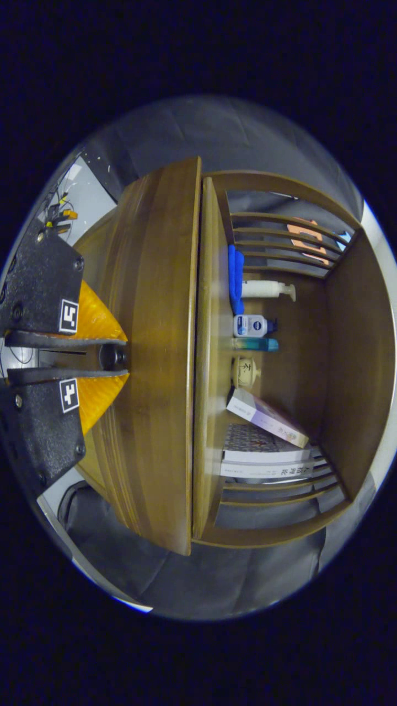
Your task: Pull open the drawer, take out the items inside it, and place them on the countertop above the cabinet.
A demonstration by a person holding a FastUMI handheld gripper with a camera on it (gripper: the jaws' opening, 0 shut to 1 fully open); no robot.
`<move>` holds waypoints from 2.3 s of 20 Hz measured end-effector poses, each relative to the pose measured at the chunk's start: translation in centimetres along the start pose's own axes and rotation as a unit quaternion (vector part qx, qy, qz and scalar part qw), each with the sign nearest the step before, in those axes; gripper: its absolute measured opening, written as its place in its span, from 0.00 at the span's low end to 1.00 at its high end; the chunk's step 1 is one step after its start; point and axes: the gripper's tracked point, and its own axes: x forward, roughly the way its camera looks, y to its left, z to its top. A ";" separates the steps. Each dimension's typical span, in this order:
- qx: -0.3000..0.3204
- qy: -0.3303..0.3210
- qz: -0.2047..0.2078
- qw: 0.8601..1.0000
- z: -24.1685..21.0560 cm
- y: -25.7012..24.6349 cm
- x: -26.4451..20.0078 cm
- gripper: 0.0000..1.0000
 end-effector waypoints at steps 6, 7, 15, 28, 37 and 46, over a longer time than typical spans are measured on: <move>-0.009 0.007 0.003 1.000 -1.1 -0.5 -3.3 0.17; -0.006 0.010 0.006 1.000 -1.4 -0.4 -4.0 0.17; -0.012 0.021 0.024 0.999 -3.4 -0.6 -9.1 0.17; -0.047 0.050 0.047 0.997 -5.7 -0.9 -13.3 0.17; -0.061 0.043 0.099 0.992 -0.2 0.8 -17.2 0.32; -0.060 0.026 0.124 0.990 7.9 1.6 -15.2 0.77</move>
